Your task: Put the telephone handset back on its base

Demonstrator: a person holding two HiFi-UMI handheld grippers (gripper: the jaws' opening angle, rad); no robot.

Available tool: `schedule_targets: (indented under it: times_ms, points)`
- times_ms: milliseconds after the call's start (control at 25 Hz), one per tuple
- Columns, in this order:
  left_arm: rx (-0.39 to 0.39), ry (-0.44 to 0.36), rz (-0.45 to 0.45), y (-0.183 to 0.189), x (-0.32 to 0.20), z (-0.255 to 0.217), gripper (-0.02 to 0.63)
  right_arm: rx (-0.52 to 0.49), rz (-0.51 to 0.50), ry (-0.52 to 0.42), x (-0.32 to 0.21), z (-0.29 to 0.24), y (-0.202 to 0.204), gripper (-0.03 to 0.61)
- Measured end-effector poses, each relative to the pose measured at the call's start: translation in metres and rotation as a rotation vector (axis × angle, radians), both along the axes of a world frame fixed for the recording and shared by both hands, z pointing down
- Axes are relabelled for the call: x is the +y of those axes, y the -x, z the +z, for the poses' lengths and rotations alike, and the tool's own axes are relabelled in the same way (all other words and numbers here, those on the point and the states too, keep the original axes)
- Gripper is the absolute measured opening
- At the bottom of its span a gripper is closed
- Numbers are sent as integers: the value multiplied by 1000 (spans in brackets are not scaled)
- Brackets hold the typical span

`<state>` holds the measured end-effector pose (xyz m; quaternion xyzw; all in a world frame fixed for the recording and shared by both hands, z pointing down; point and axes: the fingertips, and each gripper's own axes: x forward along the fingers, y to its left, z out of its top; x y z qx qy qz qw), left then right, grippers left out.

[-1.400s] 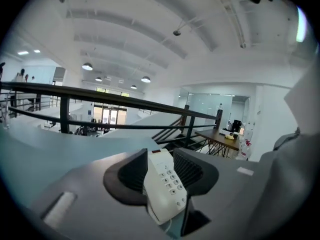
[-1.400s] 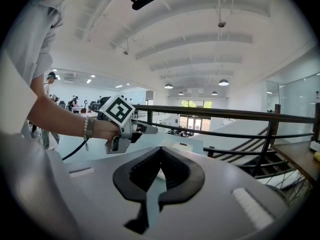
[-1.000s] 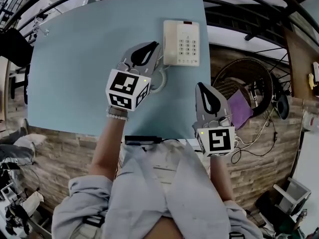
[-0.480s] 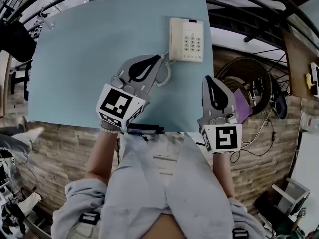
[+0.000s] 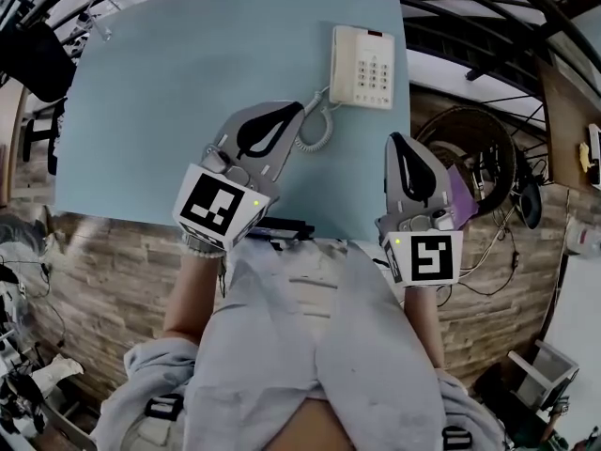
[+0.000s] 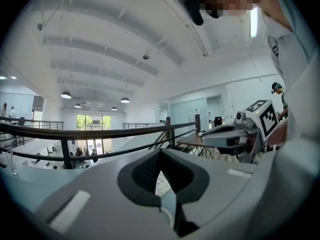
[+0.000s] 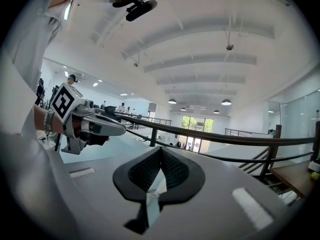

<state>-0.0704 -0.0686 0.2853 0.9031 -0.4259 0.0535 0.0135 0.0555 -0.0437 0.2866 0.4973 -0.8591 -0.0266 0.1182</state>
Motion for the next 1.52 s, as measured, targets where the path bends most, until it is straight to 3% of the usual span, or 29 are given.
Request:
schedule_targets:
  times_ms: [560,1520]
  points:
    - [37,32,30,1,8,12,3,17,12,-13,-1,-4,-1,6]
    - [21,31,32,-3,9,18,3,47,-14,-21,2,-1,4,6]
